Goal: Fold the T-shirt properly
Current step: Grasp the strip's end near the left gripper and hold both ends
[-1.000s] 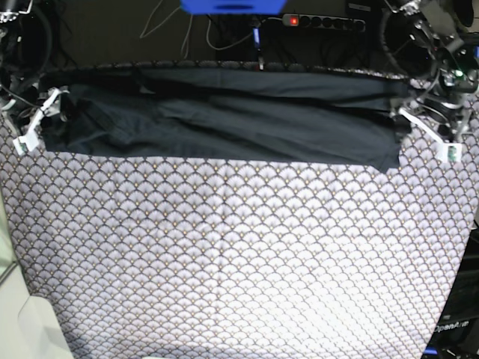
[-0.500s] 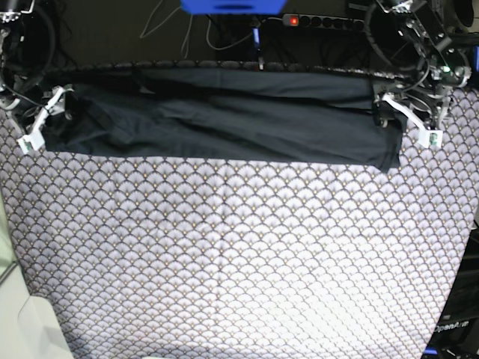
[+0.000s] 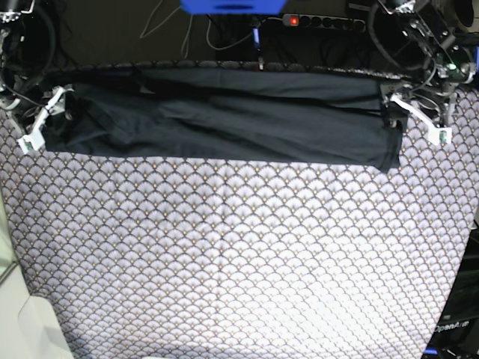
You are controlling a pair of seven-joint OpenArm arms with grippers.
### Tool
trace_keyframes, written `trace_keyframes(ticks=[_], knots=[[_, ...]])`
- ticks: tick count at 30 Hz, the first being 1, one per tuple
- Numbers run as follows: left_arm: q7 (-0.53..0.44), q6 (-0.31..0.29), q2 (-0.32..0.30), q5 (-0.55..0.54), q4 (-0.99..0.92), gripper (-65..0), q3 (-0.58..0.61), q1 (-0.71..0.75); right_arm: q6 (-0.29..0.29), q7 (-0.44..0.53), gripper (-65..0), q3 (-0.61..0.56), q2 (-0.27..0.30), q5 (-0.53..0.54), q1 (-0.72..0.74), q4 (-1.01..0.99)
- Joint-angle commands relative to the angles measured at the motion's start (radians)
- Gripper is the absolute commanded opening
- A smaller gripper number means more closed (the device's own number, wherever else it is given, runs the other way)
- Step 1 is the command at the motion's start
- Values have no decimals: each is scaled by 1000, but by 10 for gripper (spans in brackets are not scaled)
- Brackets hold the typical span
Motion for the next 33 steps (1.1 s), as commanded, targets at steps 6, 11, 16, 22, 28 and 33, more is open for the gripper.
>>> trace_keyframes(ticks=[6, 11, 16, 22, 28, 33], knots=[[-17, -3, 4, -14, 23, -78, -21, -13, 0, 15, -249, 3, 22, 10, 6, 13], [-10, -5, 30, -40, 30, -78, -19, -22, 0, 15, -249, 3, 22, 10, 4, 13], [-8, -5, 24, -125, 30, -78, -19, -14, 0, 15, -249, 3, 22, 10, 4, 13], [-10, -3, 19, -140, 18, -78, -24, -22, 0, 15, -249, 3, 22, 10, 4, 13], [-16, 6, 19, -138, 11, -78, -19, -37, 0, 15, -249, 3, 22, 10, 6, 13], [-16, 8, 4, -137, -55, -78, -19, -66, 0, 15, -249, 2, 22, 10, 10, 13]])
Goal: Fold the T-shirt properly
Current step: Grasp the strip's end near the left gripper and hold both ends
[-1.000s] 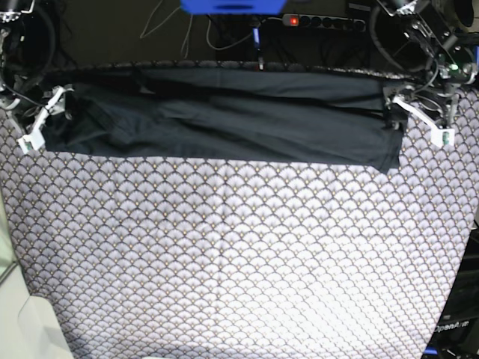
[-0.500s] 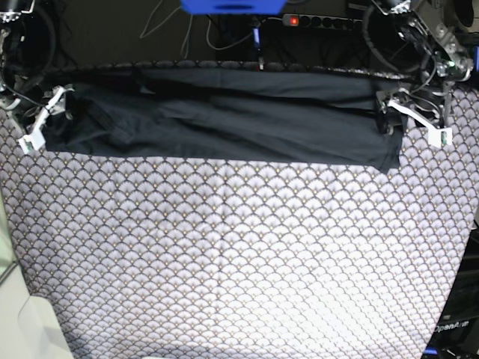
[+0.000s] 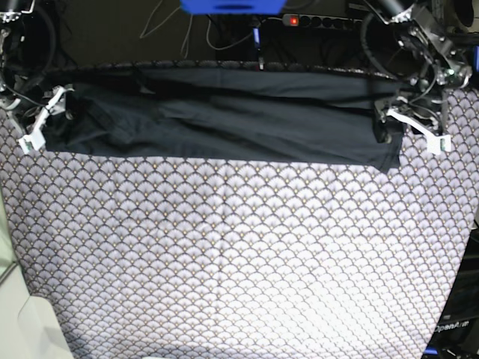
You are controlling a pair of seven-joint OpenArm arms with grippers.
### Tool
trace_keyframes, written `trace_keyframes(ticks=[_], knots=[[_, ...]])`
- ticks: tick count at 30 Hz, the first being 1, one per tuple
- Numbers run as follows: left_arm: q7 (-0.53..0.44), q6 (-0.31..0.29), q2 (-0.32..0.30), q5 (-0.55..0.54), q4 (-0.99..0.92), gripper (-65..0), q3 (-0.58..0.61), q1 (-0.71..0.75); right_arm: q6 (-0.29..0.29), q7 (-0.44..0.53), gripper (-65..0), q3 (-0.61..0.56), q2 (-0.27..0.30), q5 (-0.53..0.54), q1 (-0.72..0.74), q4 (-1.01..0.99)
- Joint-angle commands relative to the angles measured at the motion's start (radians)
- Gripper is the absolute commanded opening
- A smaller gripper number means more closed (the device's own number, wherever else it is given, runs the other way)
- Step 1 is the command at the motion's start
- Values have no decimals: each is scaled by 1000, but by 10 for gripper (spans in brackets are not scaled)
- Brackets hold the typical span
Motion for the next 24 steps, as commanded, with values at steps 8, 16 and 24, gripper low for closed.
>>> trace_keyframes(ticks=[8, 16, 24], knots=[[-17, 0, -25, -16, -19, -78, -2, -14, -1, 15, -249, 5, 22, 10, 11, 13], [-17, 0, -25, -16, -83, -78, -2, -19, -1, 15, -250, 5, 22, 10, 12, 13], [-17, -5, -25, -16, -120, -79, -2, -19, -1, 15, -251, 5, 22, 10, 12, 13]])
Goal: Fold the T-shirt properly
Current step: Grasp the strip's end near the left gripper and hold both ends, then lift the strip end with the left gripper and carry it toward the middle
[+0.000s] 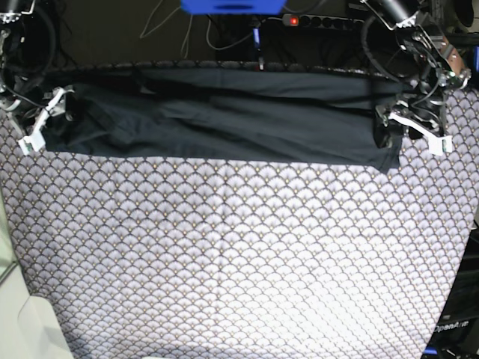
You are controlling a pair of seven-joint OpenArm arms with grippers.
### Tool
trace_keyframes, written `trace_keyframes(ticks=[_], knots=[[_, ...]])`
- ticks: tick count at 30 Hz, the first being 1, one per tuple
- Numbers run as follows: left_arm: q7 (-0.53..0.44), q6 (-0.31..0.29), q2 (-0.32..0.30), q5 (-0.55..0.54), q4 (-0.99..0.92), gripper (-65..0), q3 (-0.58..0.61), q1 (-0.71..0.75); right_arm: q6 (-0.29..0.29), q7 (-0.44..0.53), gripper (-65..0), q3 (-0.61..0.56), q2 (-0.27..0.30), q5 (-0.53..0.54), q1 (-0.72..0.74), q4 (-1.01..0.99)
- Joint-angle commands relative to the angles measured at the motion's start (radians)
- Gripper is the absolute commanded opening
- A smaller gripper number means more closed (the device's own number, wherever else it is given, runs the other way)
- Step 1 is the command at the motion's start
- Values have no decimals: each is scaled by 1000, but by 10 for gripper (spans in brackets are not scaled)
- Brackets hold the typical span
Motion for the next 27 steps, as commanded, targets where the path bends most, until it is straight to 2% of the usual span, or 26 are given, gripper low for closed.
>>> trace_keyframes(ticks=[1, 7, 9, 12, 18, 21, 27], knots=[[49, 3, 2, 21, -4, -79, 2, 2, -1, 15, -251, 5, 22, 10, 7, 13], [52, 0, 3, 21, 4, -80, 2, 11, -1, 15, -251, 5, 22, 10, 7, 13], [55, -2, 2, 21, 4, -108, 2, 22, -1, 15, -252, 5, 22, 10, 7, 13], [53, -2, 2, 19, 5, -214, 2, 31, -1, 14, -252, 7, 22, 10, 6, 13], [53, 1, 8, 19, 5, -514, 2, 46, -1, 11, -252, 7, 22, 10, 6, 13], [53, 1, 8, 19, 5, -639, 2, 46, -1, 12, -252, 7, 22, 10, 3, 13], [56, -2, 10, 18, 34, -650, 3, 43, -1, 14, -252, 7, 22, 10, 0, 13]])
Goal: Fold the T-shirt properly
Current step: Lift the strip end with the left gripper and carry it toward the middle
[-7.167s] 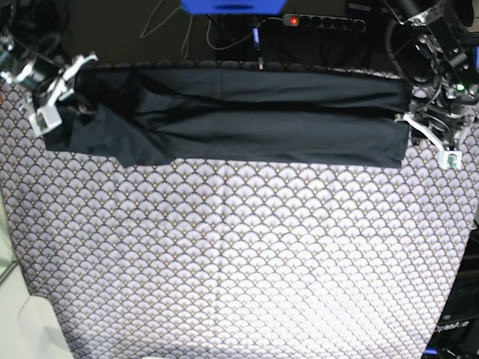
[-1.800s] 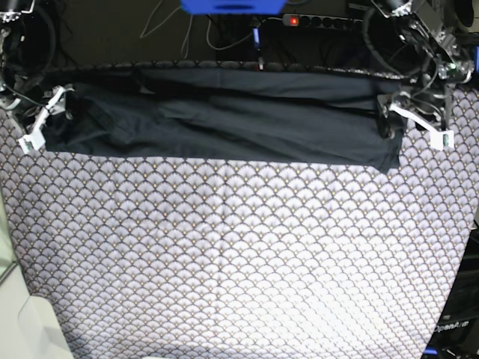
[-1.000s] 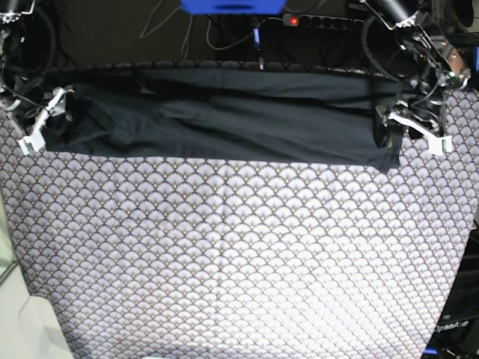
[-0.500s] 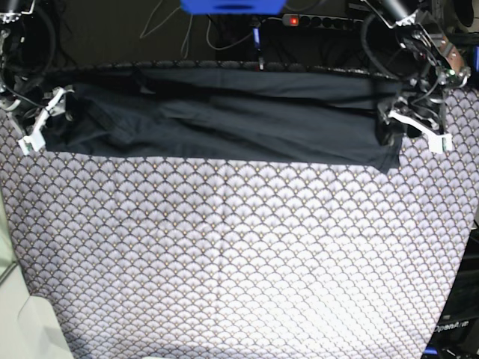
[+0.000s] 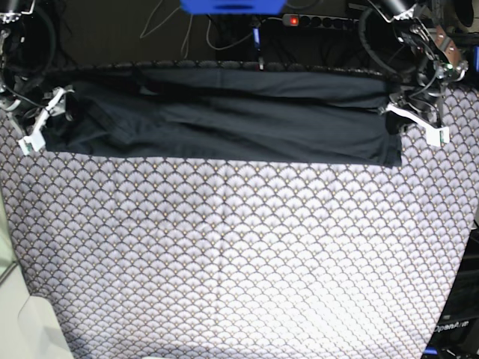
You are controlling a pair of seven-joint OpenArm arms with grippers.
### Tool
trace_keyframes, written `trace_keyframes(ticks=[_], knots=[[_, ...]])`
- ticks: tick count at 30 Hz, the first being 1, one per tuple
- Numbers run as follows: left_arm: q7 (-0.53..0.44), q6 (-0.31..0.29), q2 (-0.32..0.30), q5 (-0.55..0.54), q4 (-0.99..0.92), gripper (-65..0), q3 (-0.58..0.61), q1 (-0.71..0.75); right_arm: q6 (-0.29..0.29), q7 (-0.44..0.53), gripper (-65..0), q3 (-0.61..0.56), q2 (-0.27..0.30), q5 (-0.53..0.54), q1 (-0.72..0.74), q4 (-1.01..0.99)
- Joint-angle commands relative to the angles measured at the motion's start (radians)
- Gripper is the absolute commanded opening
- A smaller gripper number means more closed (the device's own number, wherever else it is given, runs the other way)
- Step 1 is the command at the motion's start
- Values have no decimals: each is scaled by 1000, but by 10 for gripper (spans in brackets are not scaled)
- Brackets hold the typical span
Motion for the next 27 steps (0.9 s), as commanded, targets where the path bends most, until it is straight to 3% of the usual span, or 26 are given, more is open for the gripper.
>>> trace_keyframes(ticks=[1, 6, 11, 18, 27], knots=[[40, -2, 3, 26, 35, -650, 6, 6, -1, 14, -252, 7, 22, 10, 3, 13], [49, 1, 50, 26, 208, -650, 135, 35, -1, 9, -252, 7, 22, 10, 3, 13], [178, 6, 89, 26, 341, -650, 287, 39, -1, 8, -252, 7, 20, 10, 3, 13], [267, 22, 147, 29, 453, -650, 464, 39, -1, 6, -252, 7, 8, 10, 3, 13], [270, 334, 125, 29, 498, -650, 809, 45, -1, 6, -252, 7, 8, 10, 3, 13]])
